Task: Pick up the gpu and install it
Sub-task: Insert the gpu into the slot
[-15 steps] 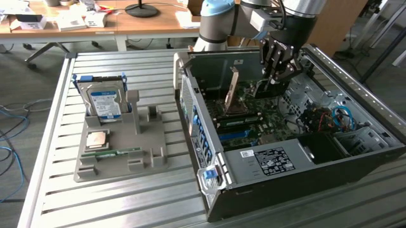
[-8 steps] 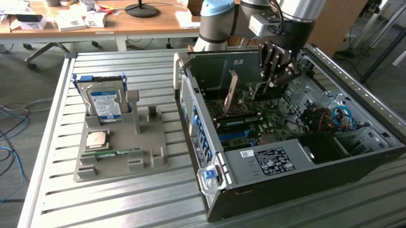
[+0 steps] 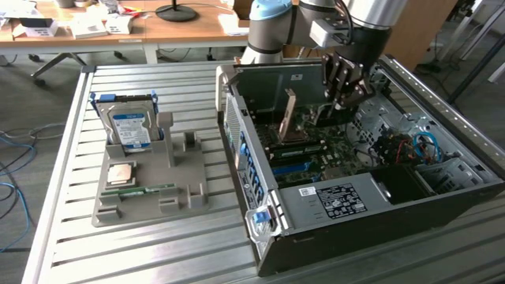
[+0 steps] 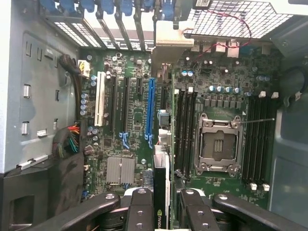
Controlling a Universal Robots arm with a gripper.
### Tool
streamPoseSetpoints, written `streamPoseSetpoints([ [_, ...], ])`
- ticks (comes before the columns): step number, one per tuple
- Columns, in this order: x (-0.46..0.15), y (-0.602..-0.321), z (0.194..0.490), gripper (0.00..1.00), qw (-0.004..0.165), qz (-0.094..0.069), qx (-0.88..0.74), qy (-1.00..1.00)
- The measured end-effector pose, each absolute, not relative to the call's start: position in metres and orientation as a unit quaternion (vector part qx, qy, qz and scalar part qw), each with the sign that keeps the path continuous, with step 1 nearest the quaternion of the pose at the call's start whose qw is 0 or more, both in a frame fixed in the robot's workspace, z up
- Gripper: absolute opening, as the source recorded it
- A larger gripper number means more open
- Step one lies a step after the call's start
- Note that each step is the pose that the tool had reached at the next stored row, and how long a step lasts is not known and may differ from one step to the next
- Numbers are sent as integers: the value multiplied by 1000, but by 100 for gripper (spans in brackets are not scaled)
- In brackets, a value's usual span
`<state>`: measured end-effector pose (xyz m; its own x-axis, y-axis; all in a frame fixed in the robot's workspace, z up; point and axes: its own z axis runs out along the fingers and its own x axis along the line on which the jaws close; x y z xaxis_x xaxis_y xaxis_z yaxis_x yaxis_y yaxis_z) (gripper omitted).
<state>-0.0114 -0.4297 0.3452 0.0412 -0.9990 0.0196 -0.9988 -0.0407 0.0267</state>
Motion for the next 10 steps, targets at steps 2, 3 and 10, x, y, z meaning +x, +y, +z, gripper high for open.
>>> streamPoseSetpoints([
  [2, -11, -431, 345, 26, 16, -2, 721, -692],
  [3, -11, -432, 345, 26, 16, -2, 721, -692],
  [10, -11, -437, 345, 26, 16, -2, 721, -692],
])
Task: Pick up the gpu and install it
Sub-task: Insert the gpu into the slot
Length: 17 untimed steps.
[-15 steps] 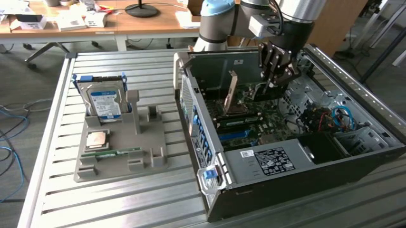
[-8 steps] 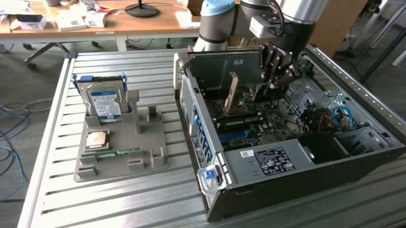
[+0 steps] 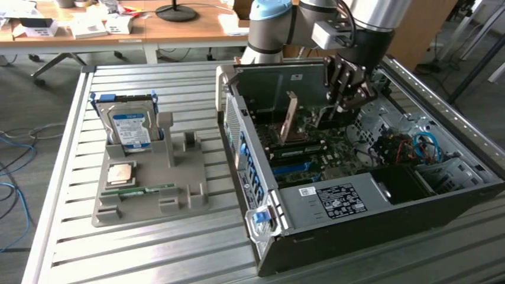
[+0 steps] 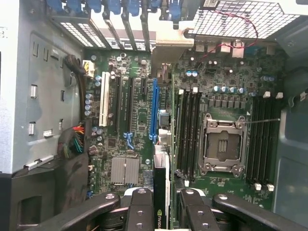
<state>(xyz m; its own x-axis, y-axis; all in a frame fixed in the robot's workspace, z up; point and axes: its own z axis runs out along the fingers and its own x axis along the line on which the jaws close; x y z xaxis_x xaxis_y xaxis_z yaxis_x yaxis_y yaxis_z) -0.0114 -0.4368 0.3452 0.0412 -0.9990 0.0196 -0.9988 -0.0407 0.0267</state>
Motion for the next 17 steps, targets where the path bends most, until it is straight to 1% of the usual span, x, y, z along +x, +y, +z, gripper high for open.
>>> streamPoseSetpoints([
  [9, -11, -444, 345, 26, 16, -2, 721, -692],
  [17, -11, -444, 345, 26, 16, -2, 721, -692],
])
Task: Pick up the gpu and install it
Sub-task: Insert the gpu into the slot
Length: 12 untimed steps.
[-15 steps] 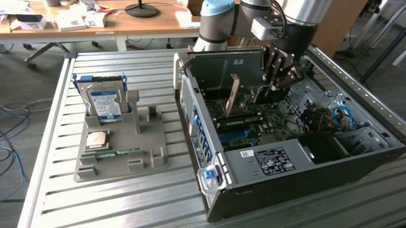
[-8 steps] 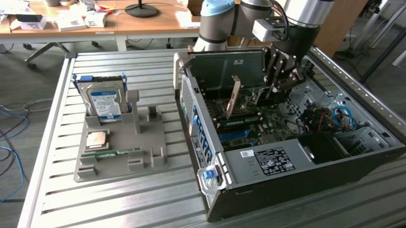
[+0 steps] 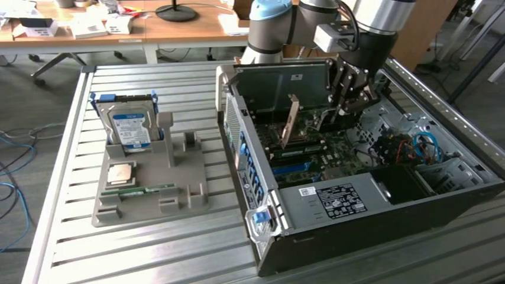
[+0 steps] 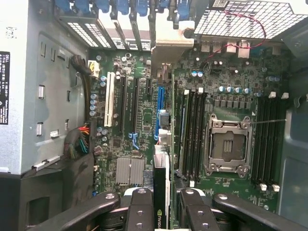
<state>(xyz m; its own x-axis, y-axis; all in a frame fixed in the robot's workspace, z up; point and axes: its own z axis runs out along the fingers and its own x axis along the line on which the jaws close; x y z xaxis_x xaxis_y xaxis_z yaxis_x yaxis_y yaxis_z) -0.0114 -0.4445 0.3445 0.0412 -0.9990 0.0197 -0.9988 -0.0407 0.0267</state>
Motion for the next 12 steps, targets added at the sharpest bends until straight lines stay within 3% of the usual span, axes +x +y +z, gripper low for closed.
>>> streamPoseSetpoints([
  [12, -11, -444, 338, 26, 16, -2, 721, -692],
])
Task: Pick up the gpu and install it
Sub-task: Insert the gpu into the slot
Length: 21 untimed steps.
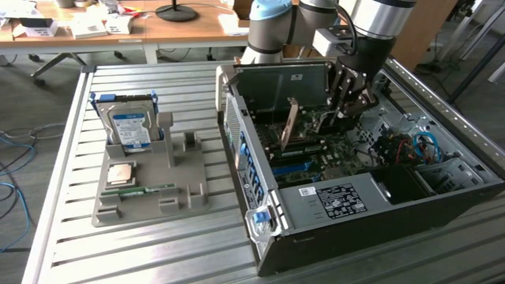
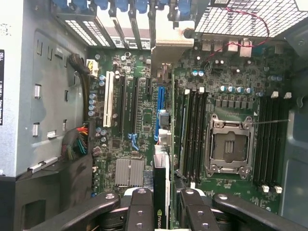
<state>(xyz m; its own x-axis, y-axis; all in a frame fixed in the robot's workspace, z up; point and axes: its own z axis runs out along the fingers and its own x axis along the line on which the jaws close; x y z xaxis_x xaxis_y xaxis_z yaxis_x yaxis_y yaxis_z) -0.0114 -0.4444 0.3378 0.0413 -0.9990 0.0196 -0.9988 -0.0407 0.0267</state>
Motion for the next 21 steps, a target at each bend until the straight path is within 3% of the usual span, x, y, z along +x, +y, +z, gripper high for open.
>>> streamPoseSetpoints([
  [21, -13, -444, 328, 26, 16, -2, 721, -692],
])
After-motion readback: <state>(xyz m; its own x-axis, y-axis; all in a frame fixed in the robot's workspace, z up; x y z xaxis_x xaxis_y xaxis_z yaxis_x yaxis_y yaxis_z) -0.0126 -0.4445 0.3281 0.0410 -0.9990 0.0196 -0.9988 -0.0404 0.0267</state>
